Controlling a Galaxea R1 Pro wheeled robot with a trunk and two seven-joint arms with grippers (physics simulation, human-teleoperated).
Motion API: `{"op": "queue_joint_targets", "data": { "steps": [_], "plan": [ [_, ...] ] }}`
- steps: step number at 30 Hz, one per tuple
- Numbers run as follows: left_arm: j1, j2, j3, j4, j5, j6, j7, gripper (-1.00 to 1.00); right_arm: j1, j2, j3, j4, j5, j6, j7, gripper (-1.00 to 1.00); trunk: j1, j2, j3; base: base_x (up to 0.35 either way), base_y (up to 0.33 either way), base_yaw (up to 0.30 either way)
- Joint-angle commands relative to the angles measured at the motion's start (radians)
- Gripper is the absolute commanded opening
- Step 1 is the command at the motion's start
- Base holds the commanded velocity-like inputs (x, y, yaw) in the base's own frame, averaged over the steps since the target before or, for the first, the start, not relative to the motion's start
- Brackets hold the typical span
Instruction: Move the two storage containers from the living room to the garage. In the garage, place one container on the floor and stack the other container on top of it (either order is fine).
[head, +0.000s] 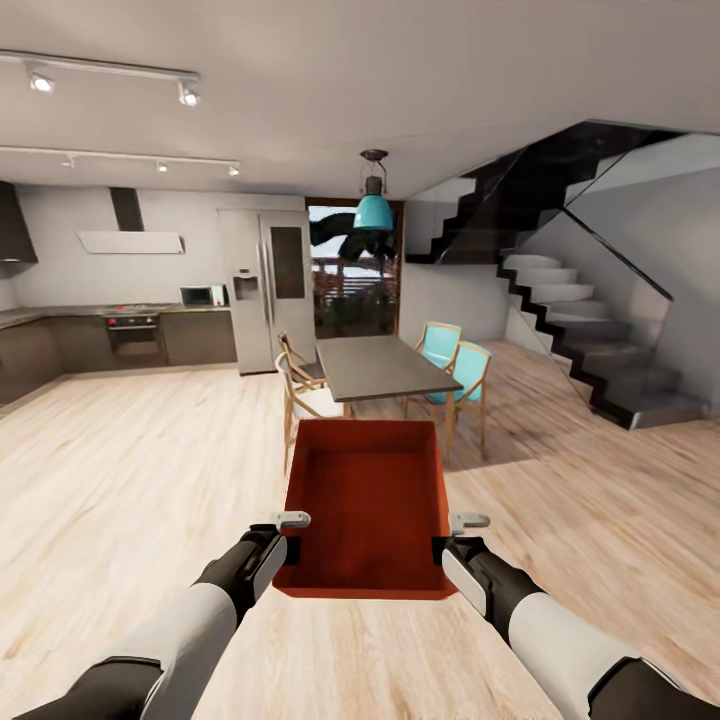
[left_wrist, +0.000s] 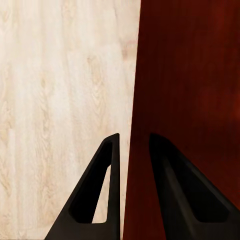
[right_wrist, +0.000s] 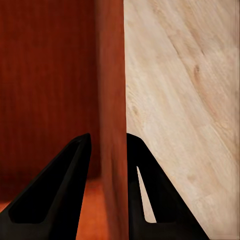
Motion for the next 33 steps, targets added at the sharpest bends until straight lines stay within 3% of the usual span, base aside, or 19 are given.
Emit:
{"op": "queue_joint_targets", "data": {
  "steps": [1, 20, 33],
  "plan": [
    [0.001, 0.001, -0.005, -0.002, -0.03, 0.013, 0.022, -1.0, -0.003, -0.001, -0.011, -0.002, 0.024, 0.008, -0.009, -1.0, 0.0, -0.002, -0.002, 0.0, 0.0, -0.242],
    [0.001, 0.0, -0.005, -0.002, -0.03, 0.013, 0.023, -1.0, -0.003, -0.001, -0.011, -0.002, 0.024, 0.008, -0.009, -1.0, 0.0, -0.002, -0.002, 0.0, 0.0, -0.24],
    [0.001, 0.0, -0.005, -0.002, -0.03, 0.013, 0.022, -1.0, -0.003, -0.001, -0.011, -0.002, 0.024, 0.008, -0.009, -1.0, 0.0, -0.002, -0.002, 0.0, 0.0, -0.026]
  ]
}}
